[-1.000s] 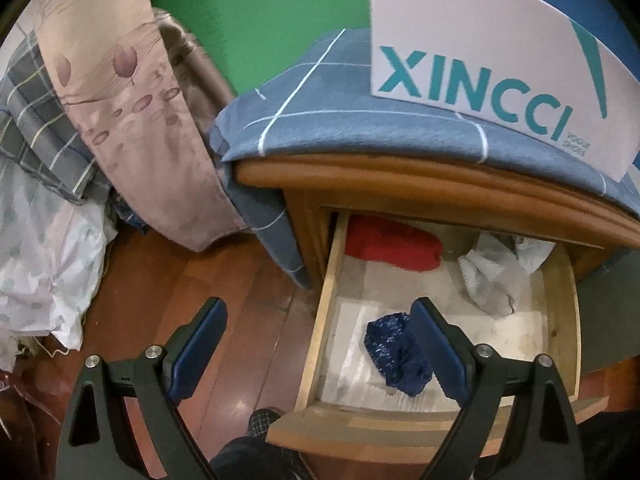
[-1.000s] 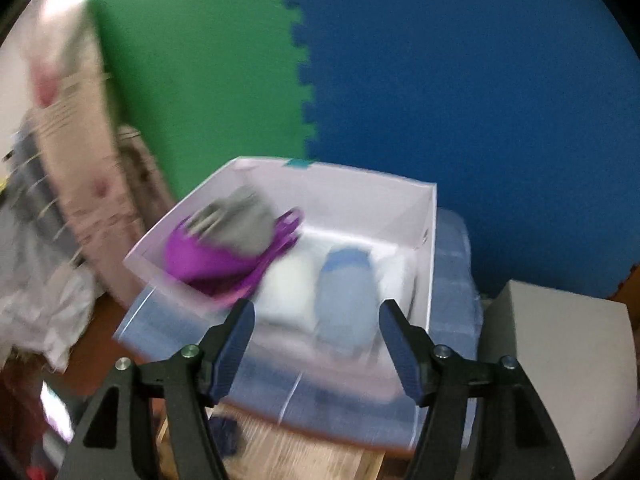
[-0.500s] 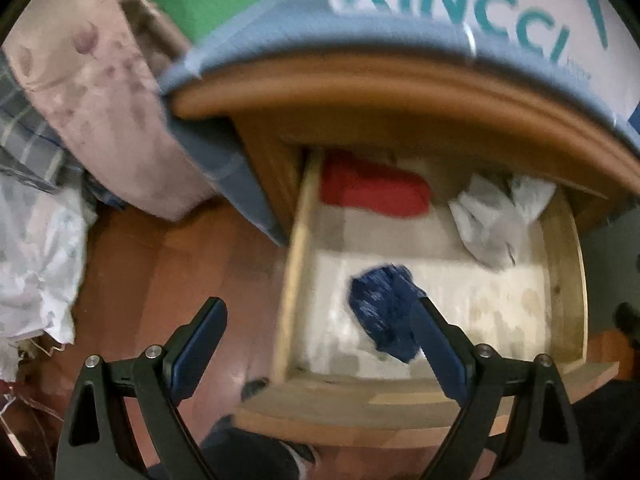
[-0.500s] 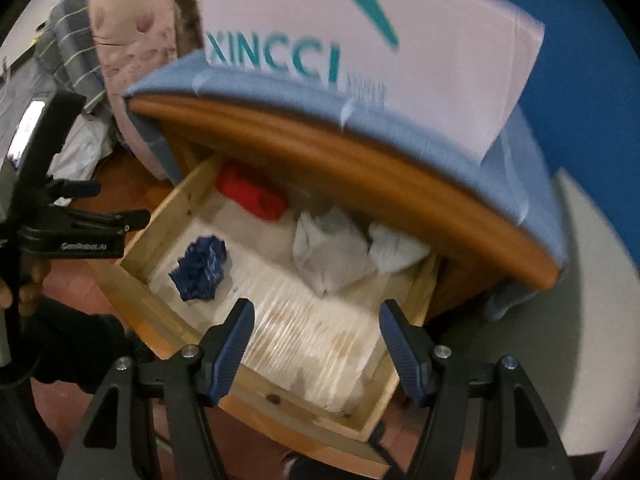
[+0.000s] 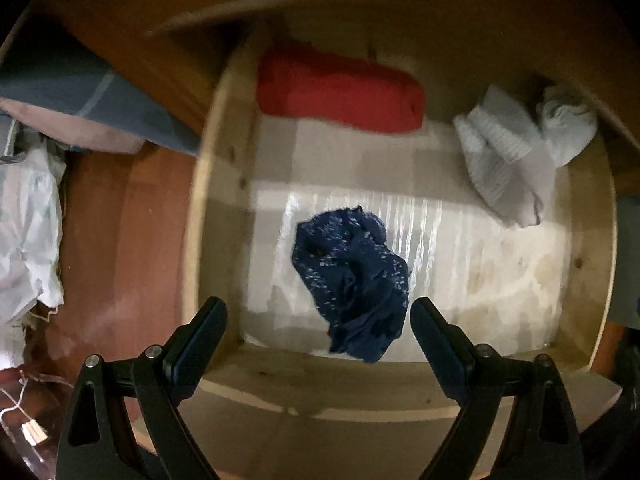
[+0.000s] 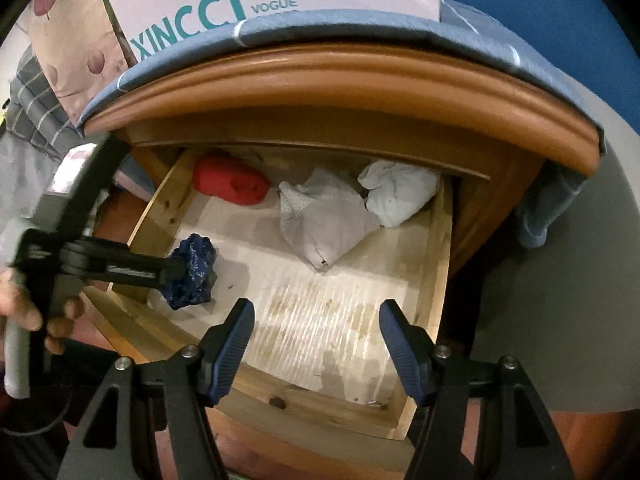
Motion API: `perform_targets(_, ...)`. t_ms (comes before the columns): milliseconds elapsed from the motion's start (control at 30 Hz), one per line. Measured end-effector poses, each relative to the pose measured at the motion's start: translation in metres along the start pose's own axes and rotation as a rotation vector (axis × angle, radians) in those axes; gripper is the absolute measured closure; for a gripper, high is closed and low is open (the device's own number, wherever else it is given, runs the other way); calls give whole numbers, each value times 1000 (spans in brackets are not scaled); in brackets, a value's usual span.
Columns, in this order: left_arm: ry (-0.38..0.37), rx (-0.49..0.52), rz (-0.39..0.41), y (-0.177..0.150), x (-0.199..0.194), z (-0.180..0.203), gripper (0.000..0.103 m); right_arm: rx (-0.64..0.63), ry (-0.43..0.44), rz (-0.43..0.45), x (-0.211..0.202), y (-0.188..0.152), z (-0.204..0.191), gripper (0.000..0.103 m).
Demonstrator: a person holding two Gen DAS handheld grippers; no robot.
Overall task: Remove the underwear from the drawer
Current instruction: 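Reach into the drawer and grasp the dark blue floral underwear with the left gripper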
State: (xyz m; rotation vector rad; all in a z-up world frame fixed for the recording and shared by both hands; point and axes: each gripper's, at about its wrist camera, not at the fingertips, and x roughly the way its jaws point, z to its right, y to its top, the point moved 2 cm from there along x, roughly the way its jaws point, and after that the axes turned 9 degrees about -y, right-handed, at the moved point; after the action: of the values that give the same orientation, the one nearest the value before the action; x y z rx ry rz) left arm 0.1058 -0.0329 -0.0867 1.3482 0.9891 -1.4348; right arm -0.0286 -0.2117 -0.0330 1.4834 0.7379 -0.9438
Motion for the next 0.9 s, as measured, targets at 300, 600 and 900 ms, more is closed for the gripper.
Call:
perform_targets(300,-18,-93,-131,9,40,2,12,23,33,22,-6,-1,6,37)
perform_targets(600,-49,-120,-141,20,52,9,28,28,58,34,-9,0,3,37)
perform_targets(900,-18,-111,-155,33,66,17,59,32,66,32,-9,-1,3,37)
